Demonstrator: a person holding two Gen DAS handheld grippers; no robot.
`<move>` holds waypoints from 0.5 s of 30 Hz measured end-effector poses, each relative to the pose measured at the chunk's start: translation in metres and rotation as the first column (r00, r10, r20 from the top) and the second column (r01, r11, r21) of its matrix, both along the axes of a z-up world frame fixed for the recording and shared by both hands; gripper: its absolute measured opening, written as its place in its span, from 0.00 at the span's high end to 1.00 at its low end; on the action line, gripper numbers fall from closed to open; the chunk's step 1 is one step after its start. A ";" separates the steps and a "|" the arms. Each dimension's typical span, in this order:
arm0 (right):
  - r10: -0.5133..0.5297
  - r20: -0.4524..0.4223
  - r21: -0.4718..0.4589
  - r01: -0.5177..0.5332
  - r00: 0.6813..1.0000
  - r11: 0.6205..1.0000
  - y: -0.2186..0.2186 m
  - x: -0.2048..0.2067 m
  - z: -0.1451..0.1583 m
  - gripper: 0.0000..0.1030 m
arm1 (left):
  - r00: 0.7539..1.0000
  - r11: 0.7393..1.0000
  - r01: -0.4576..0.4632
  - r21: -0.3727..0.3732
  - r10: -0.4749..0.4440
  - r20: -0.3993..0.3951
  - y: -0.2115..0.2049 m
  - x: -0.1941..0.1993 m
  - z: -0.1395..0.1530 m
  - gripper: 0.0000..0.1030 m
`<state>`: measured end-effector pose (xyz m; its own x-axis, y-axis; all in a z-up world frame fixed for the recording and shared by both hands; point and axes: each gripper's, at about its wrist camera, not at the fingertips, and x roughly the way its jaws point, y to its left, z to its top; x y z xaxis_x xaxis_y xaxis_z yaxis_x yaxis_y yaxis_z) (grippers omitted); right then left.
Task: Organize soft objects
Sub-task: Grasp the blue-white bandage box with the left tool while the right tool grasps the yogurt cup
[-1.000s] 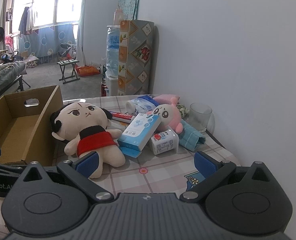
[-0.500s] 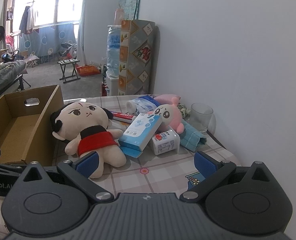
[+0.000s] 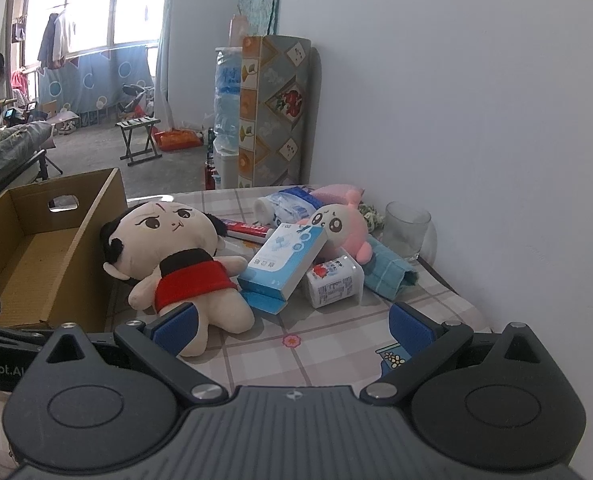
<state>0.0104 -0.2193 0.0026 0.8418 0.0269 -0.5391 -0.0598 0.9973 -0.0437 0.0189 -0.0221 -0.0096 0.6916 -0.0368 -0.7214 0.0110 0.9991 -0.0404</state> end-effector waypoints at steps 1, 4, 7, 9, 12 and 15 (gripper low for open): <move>-0.002 0.002 0.003 0.002 1.000 1.000 -0.001 0.001 -0.002 0.50 | 1.000 1.000 0.001 0.004 -0.001 0.003 0.000 0.000 0.000 0.00; -0.001 0.010 0.027 0.001 1.000 1.000 -0.007 0.004 -0.009 0.50 | 1.000 1.000 0.010 0.015 -0.010 0.023 -0.003 0.002 -0.001 0.00; 0.021 0.028 0.076 -0.023 0.999 0.997 -0.019 0.008 -0.019 0.50 | 0.997 0.999 0.033 0.036 -0.035 0.063 -0.008 0.006 0.002 0.00; 0.031 0.050 0.103 -0.036 0.998 0.994 -0.028 0.012 -0.028 0.50 | 0.994 0.998 0.055 0.043 -0.058 0.090 -0.013 0.012 0.007 0.00; 0.042 0.078 0.135 -0.052 0.996 0.989 -0.040 0.022 -0.041 0.50 | 0.985 0.995 0.102 0.021 -0.104 0.136 -0.022 0.024 0.015 0.00; 0.046 0.086 0.222 -0.065 0.995 0.973 -0.058 0.040 -0.052 0.50 | 0.976 0.990 0.139 -0.020 -0.134 0.170 -0.032 0.039 0.016 0.02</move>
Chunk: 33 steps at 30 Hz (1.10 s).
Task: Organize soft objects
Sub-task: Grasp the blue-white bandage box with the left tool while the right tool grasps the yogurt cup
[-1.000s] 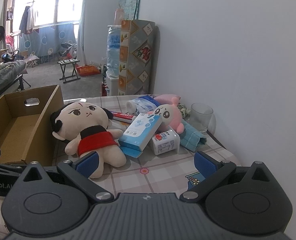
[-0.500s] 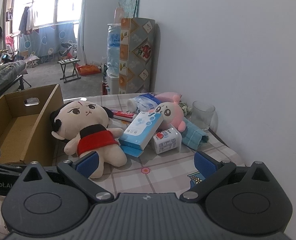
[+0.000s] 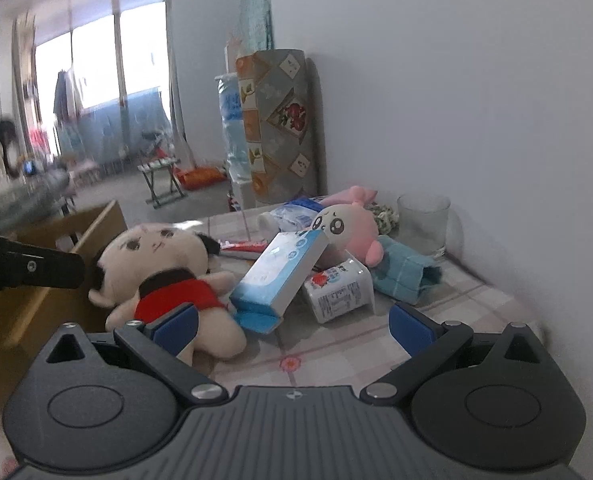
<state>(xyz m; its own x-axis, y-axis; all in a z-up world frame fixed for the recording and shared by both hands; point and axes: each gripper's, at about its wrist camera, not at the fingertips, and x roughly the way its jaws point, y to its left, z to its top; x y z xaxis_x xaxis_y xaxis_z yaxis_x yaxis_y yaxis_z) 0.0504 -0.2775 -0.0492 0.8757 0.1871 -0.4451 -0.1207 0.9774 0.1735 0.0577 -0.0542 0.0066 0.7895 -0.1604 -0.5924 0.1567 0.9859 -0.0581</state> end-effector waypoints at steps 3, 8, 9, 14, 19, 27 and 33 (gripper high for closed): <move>0.013 -0.008 0.181 -0.011 1.000 0.983 -0.025 0.026 -0.011 0.50 | 0.999 0.999 0.030 -0.025 -0.029 0.018 -0.013 0.014 -0.006 0.07; 0.094 -0.061 0.409 -0.061 0.994 0.910 -0.051 0.073 -0.033 0.56 | 0.997 0.997 0.072 -0.011 -0.072 -0.018 -0.039 0.030 -0.028 0.26; 0.123 -0.073 0.438 -0.079 0.990 0.896 -0.051 0.082 -0.037 0.59 | 0.996 0.997 0.079 -0.004 -0.079 -0.033 -0.042 0.031 -0.032 0.31; 0.188 -0.141 0.482 -0.098 0.972 0.871 -0.046 0.113 -0.057 0.69 | 0.989 0.996 0.088 0.002 -0.087 -0.118 -0.054 0.046 -0.052 0.50; 0.213 -0.202 0.530 -0.076 0.956 0.845 -0.042 0.130 -0.070 0.76 | 0.982 0.996 0.089 0.007 -0.087 -0.166 -0.059 0.060 -0.066 0.60; 0.221 -0.251 0.582 -0.036 0.942 0.812 -0.033 0.147 -0.085 0.79 | 0.965 0.998 0.069 -0.005 -0.068 -0.253 -0.056 0.075 -0.083 0.64; 0.222 -0.241 0.598 -0.035 0.945 0.800 -0.046 0.138 -0.077 0.81 | 0.974 0.998 0.061 -0.021 -0.065 -0.216 -0.051 0.067 -0.071 0.56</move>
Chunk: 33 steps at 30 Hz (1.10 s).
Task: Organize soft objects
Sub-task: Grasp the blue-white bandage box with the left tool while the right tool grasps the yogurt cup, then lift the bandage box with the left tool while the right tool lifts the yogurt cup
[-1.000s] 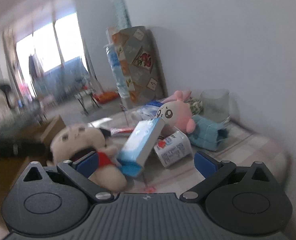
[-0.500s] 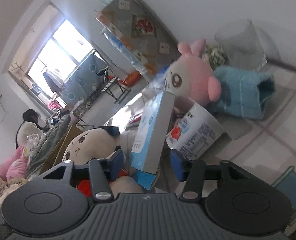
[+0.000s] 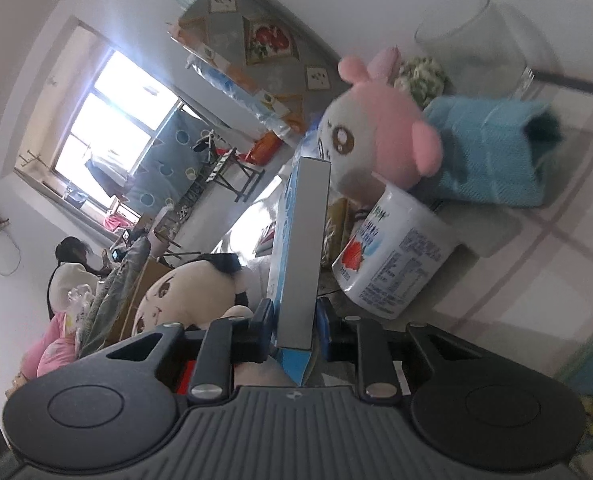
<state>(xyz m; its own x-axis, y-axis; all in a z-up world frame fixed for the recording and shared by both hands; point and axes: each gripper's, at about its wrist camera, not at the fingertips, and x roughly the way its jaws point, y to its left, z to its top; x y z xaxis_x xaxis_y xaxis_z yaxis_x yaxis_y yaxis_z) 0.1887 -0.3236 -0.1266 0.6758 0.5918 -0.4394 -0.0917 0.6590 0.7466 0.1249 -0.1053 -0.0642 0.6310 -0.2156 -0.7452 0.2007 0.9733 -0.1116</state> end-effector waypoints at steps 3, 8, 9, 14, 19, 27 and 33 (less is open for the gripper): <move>0.024 -0.002 0.018 -0.024 1.000 1.000 -0.018 -0.016 0.002 0.82 | 1.000 0.999 0.002 -0.047 -0.001 0.015 0.006 -0.005 0.012 0.41; 0.100 -0.067 0.138 -0.090 0.993 0.986 -0.044 -0.034 -0.007 0.82 | 1.000 0.986 0.030 -0.167 -0.031 0.001 0.008 -0.001 0.023 0.25; 0.112 -0.082 0.162 -0.098 0.990 0.982 -0.048 -0.038 -0.010 0.82 | 0.999 0.982 0.037 -0.185 -0.038 -0.007 0.006 0.002 0.023 0.22; 0.177 -0.133 0.233 -0.143 0.975 0.962 -0.060 -0.050 -0.022 0.83 | 0.994 0.975 0.101 -0.199 -0.108 -0.023 -0.011 0.009 0.021 0.02; 0.216 -0.160 0.220 -0.178 0.963 0.959 -0.058 -0.057 -0.032 0.82 | 0.984 0.976 0.131 -0.172 -0.149 -0.093 -0.033 0.018 0.005 0.02; 0.290 -0.028 0.035 -0.289 0.957 0.957 -0.037 -0.080 -0.013 0.82 | 0.972 0.987 0.072 -0.147 -0.103 -0.213 -0.040 0.031 -0.022 0.08; 0.308 0.037 -0.093 -0.303 0.951 0.948 -0.032 -0.087 -0.002 0.82 | 0.965 0.993 0.060 -0.098 -0.083 -0.248 -0.045 0.033 -0.033 0.29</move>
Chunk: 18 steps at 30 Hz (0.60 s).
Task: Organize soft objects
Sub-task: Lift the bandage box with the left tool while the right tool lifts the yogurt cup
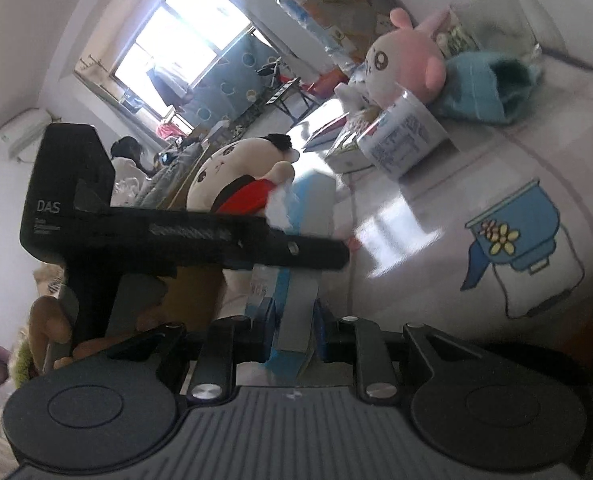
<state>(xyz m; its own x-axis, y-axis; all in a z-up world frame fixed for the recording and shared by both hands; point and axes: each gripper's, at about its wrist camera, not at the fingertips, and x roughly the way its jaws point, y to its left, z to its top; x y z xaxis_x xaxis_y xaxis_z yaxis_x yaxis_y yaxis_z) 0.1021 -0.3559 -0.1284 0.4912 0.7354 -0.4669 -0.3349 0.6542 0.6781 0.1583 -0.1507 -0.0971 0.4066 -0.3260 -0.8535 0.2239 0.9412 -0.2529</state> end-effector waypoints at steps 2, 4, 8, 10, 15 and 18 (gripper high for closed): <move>-0.011 0.019 -0.041 0.012 1.000 0.999 0.000 0.001 0.006 0.80 | 1.000 1.000 -0.008 0.016 0.008 -0.012 -0.001 0.000 -0.006 0.29; -0.026 0.027 -0.059 0.028 0.999 0.998 -0.004 0.004 0.009 0.76 | 1.000 0.999 -0.014 0.029 0.014 -0.002 0.000 -0.001 -0.009 0.30; -0.133 0.078 -0.054 0.137 0.988 0.989 -0.034 0.007 0.024 0.47 | 0.999 1.000 -0.016 0.017 0.015 0.029 0.004 -0.004 -0.003 0.30; -0.185 0.109 -0.056 0.192 0.977 0.980 -0.044 0.012 0.033 0.45 | 0.999 1.000 -0.010 0.027 0.008 0.054 0.005 -0.007 0.002 0.30; -0.227 0.230 -0.096 0.254 0.946 0.962 -0.031 0.042 0.048 0.19 | 0.997 1.000 -0.012 0.013 0.011 0.078 0.012 -0.015 0.011 0.30; -0.195 0.266 -0.130 0.235 0.944 0.963 -0.013 0.070 0.045 0.20 | 0.995 1.000 -0.019 -0.002 0.019 0.097 0.018 -0.022 0.016 0.30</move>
